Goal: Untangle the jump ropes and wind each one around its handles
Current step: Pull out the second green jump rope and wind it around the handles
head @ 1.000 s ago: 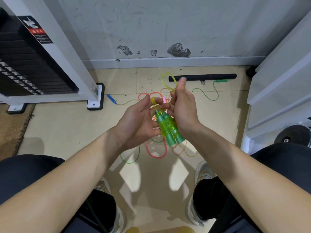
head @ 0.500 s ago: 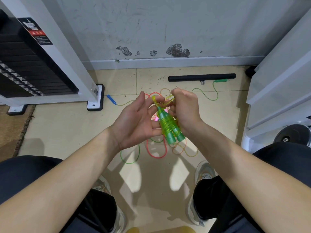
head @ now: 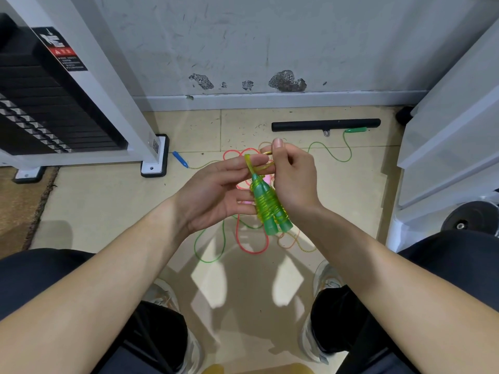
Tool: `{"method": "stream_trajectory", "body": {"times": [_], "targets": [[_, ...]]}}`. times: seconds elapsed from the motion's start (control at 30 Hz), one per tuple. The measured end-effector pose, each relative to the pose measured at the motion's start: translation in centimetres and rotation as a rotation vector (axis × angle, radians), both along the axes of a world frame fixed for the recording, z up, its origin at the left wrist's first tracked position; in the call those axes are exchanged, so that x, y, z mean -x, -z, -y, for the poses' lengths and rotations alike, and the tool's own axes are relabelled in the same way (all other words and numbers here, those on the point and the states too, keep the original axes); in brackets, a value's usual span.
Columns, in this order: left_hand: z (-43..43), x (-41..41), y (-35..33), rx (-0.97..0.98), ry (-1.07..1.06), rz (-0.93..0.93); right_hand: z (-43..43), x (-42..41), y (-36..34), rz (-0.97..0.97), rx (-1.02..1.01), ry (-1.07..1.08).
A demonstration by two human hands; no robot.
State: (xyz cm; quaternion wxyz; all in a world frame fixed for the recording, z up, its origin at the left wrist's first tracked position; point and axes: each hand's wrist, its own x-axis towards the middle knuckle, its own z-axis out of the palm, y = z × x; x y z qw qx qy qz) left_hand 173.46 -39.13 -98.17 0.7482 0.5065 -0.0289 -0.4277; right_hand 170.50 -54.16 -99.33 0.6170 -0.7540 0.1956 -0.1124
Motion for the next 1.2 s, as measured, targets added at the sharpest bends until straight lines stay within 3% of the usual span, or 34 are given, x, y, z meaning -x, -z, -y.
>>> {"method": "stream_trajectory", "body": {"times": [0.23,0.53,0.77,1.2], "targets": [[-0.1,0.0,0.3,-0.078,-0.073,0.065,-0.2,0.4,-0.6,0.086,-0.013,0.011],[-0.4,-0.2,0.2,-0.071,-0.187,0.070,-0.1,0.7,-0.5,0.130,0.051,-0.157],[-1.1,-0.8,-0.2,-0.022,-0.191,0.042,-0.1,0.5,0.0,0.091,-0.007,-0.259],[-1.0,-0.6,-0.3,-0.084,-0.151,0.102,0.9,0.0,0.1,0.093,-0.221,-0.232]]}}
